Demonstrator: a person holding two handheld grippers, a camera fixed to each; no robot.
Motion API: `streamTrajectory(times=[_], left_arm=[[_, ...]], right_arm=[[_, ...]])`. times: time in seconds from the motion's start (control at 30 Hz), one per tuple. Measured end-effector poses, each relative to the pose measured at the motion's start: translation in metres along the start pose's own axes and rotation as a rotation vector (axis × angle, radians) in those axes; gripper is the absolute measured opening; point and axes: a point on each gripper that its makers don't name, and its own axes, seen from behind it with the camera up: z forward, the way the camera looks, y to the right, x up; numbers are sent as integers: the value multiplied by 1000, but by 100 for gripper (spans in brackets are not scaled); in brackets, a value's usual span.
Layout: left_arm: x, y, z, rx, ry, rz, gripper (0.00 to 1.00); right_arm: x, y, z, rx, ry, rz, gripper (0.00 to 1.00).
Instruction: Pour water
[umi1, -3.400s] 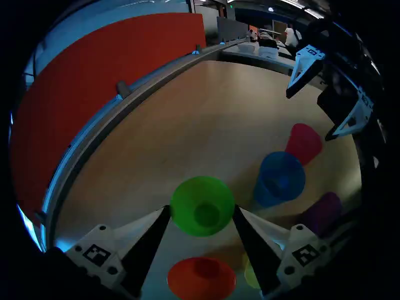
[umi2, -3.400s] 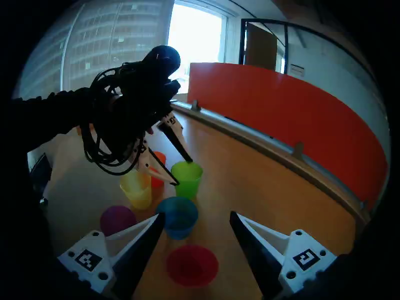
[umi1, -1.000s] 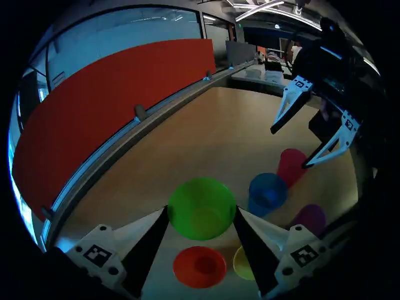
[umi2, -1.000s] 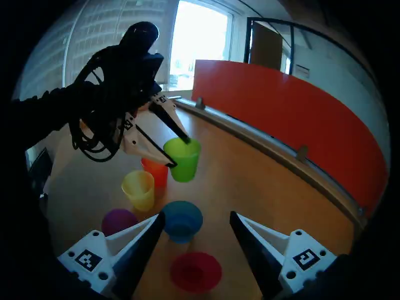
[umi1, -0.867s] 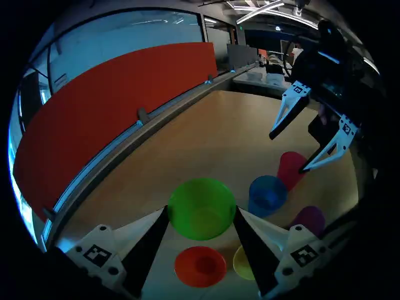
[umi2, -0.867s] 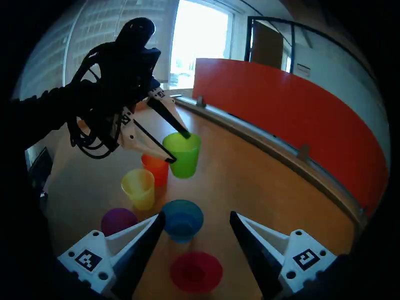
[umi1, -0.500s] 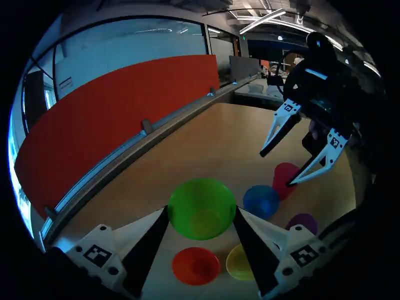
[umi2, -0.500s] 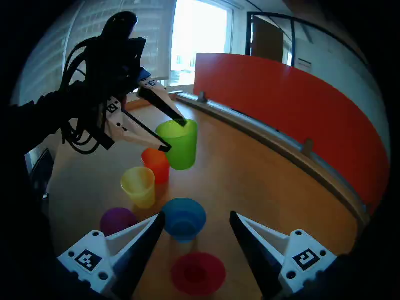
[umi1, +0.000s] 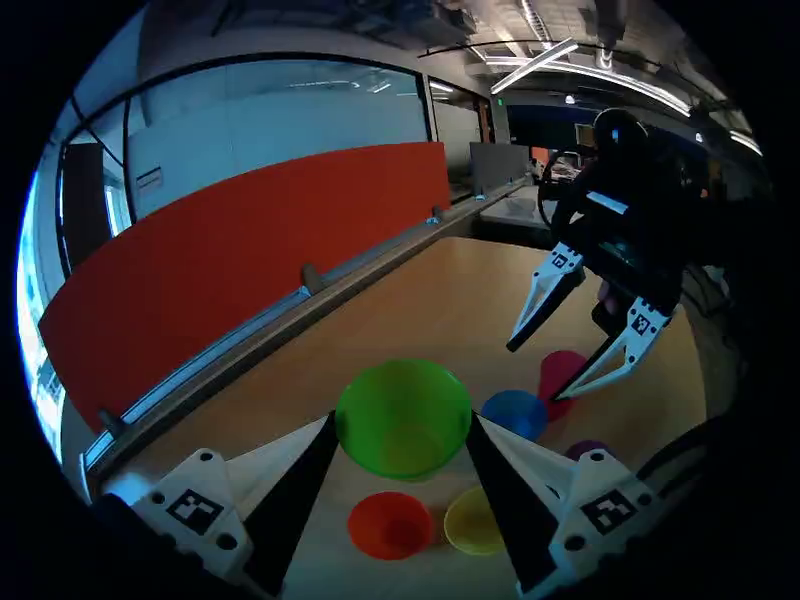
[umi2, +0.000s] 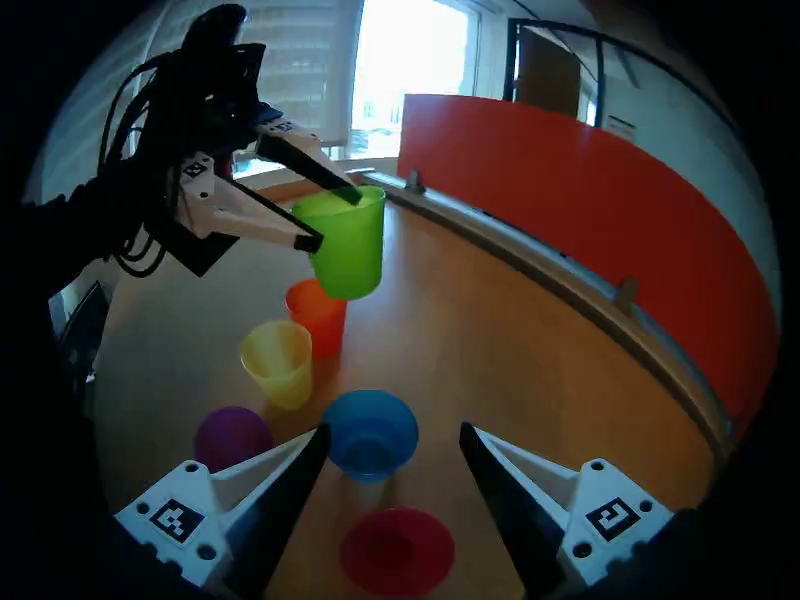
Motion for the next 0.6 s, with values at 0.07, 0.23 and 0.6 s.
streamTrajectory(times=[0.07, 0.23, 0.6], left_arm=[[2, 0, -4, 9, 10, 3, 89], [6, 2, -15, 25, 35, 0, 89], [12, -3, -38, 70, 78, -18, 89]], right_arm=[[0, -1, 2, 5, -5, -1, 100], [-2, -3, 6, 15, -20, -12, 100], [-8, -11, 15, 36, -56, -31, 100]])
